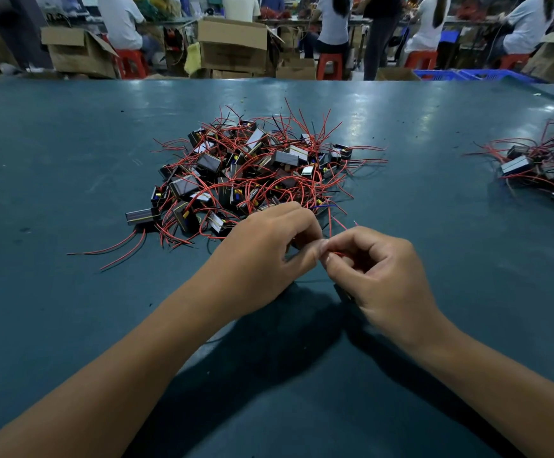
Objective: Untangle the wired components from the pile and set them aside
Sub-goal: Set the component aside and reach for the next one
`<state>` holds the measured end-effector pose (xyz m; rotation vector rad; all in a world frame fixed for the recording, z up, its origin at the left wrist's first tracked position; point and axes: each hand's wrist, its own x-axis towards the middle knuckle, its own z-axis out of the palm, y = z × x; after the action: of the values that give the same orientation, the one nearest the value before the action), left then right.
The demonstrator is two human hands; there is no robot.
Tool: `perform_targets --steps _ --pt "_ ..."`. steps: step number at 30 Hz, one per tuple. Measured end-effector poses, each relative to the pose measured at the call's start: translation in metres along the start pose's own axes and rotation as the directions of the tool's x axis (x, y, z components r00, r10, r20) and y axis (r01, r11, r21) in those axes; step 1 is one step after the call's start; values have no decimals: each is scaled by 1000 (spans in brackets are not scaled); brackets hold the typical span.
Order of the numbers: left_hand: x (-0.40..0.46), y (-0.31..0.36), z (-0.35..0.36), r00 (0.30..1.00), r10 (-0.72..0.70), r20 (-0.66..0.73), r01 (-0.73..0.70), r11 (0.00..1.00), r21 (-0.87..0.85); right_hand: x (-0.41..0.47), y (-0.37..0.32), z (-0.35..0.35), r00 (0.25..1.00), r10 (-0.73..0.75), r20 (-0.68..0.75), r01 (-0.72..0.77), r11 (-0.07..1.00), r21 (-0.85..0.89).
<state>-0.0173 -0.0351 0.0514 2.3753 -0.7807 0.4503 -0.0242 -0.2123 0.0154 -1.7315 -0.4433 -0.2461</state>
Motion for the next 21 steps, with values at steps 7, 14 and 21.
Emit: perform_targets --steps 7,14,21 --pt "0 4 -4 998 0 65 -2 1000 31 -1 -1 0 1000 -13 -6 13 999 -43" --pt "-2 9 -6 977 -177 118 191 975 -115 -3 -6 0 980 -197 2 191 947 -259" --pt "-2 6 -2 758 -531 377 647 547 -530 -4 -7 -1 913 -390 121 399 787 -470"
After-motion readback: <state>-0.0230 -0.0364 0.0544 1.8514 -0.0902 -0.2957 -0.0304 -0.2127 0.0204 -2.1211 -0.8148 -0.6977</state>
